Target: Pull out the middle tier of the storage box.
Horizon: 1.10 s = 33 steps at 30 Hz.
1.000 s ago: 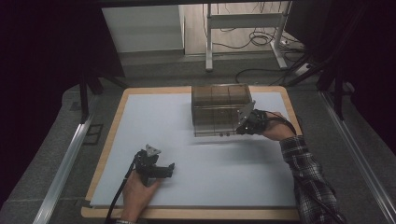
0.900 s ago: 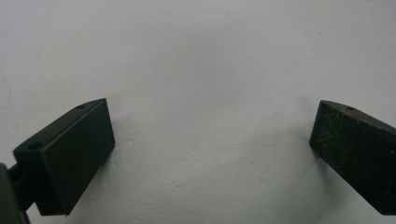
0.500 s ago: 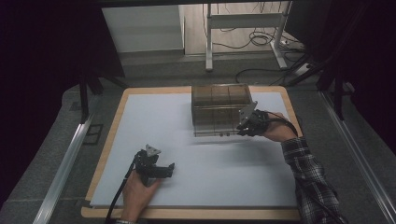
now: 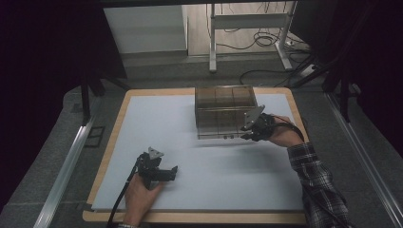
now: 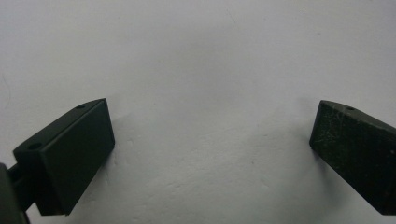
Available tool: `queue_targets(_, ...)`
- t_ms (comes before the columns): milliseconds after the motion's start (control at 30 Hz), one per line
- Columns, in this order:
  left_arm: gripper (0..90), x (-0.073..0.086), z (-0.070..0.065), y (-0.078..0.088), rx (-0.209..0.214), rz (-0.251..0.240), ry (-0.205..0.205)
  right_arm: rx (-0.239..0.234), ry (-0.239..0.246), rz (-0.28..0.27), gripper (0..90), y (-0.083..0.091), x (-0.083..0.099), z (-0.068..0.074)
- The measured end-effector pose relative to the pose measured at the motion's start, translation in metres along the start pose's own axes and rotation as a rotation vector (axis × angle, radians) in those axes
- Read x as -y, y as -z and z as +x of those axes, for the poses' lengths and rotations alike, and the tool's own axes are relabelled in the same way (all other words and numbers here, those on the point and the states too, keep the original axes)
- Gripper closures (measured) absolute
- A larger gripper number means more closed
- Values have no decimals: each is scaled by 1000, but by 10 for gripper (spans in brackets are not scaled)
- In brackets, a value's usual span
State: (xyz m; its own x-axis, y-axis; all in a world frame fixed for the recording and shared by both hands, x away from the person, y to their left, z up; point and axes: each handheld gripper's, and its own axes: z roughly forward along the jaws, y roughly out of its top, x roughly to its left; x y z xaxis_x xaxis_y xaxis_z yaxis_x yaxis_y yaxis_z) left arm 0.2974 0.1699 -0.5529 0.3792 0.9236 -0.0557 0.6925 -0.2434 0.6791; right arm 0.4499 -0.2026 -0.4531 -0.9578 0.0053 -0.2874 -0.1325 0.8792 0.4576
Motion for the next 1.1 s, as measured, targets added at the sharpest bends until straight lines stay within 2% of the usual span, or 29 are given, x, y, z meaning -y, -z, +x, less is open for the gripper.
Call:
queue_targets(33, 0, 0, 0, 0, 0, 0, 0, -12, -2, -7, 651, 0, 0, 1)
queue_targets(100, 0, 0, 0, 0, 0, 0, 0, 7, 1, -4, 645, 1, -1, 3)
queue_targets(500, 0, 0, 0, 0, 0, 0, 0, 39, -19, -40, 604, 6, -4, 17)
queue_targets(533, 0, 0, 0, 0, 0, 0, 0, 29, -29, -52, 601, 5, -3, 17)
queue_targets(800, 0, 0, 0, 0, 0, 0, 1, 77, -74, -61, 561, 11, -2, 25)
queue_targets(1100, 0, 0, 0, 0, 0, 0, 1, 91, -172, -104, 500, 13, 2, 39)
